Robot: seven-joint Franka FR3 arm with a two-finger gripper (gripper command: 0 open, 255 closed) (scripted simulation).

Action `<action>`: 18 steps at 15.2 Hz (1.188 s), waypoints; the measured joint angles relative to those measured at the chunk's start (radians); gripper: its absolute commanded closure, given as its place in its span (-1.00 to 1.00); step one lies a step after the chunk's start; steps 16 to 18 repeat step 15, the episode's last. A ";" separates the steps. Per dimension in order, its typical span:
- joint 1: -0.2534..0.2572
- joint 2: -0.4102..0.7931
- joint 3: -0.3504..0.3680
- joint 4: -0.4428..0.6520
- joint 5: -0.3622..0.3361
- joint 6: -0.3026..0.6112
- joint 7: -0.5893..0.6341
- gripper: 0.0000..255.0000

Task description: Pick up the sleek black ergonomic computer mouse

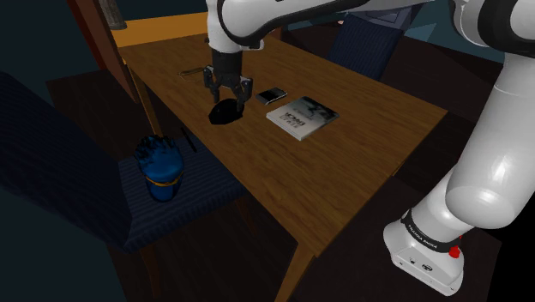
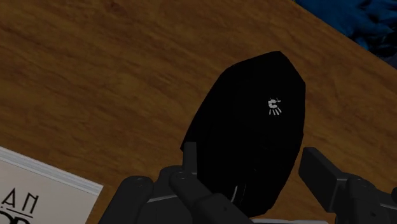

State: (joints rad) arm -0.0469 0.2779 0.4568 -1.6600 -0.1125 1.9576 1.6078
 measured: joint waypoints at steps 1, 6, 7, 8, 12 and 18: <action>0.000 -0.002 0.000 0.006 0.001 -0.008 0.000 1.00; 0.001 -0.009 0.003 0.060 0.006 -0.069 -0.005 1.00; 0.002 -0.008 0.003 0.074 0.006 -0.082 -0.005 1.00; 0.002 -0.010 0.003 0.084 0.007 -0.093 -0.005 1.00; 0.005 -0.012 0.005 0.138 0.009 -0.149 -0.007 1.00; 0.009 -0.008 0.006 0.177 0.007 -0.185 -0.005 1.00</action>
